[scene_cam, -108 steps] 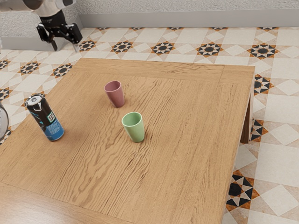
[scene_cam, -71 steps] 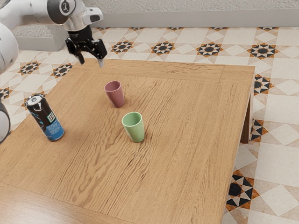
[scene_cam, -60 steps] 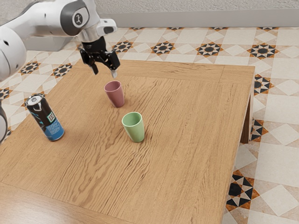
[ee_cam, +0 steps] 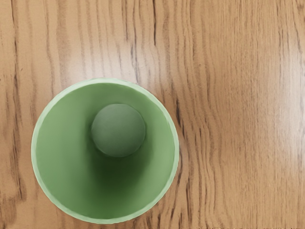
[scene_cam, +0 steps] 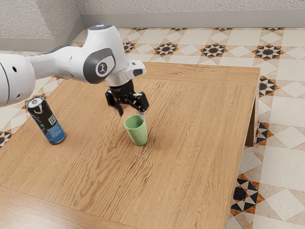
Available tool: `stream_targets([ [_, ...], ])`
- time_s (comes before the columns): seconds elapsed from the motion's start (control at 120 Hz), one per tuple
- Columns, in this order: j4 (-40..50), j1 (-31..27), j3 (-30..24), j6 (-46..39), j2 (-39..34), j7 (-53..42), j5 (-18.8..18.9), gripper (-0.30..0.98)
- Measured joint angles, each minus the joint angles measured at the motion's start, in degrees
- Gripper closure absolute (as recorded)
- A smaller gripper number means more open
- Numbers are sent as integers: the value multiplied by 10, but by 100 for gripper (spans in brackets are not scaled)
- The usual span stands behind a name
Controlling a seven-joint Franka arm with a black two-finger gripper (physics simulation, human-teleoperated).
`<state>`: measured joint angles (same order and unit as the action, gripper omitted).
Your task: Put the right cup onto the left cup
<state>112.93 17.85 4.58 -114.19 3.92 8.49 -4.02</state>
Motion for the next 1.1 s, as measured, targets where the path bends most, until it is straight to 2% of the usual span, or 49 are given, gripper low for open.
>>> stream_targets([
  [0.2, 15, 23, -4, -29, 1, 63, 5, 9],
  [0.375, 14, 10, -5, -53, 24, 103, 7, 17],
  [0.892, 13, 8, -2, -102, 73, 171, 6, 27],
  [0.975, 14, 9, -1, -105, 75, 179, 6, 34],
  [1.1, 15, 9, -1, -107, 77, 189, 6, 54],
])
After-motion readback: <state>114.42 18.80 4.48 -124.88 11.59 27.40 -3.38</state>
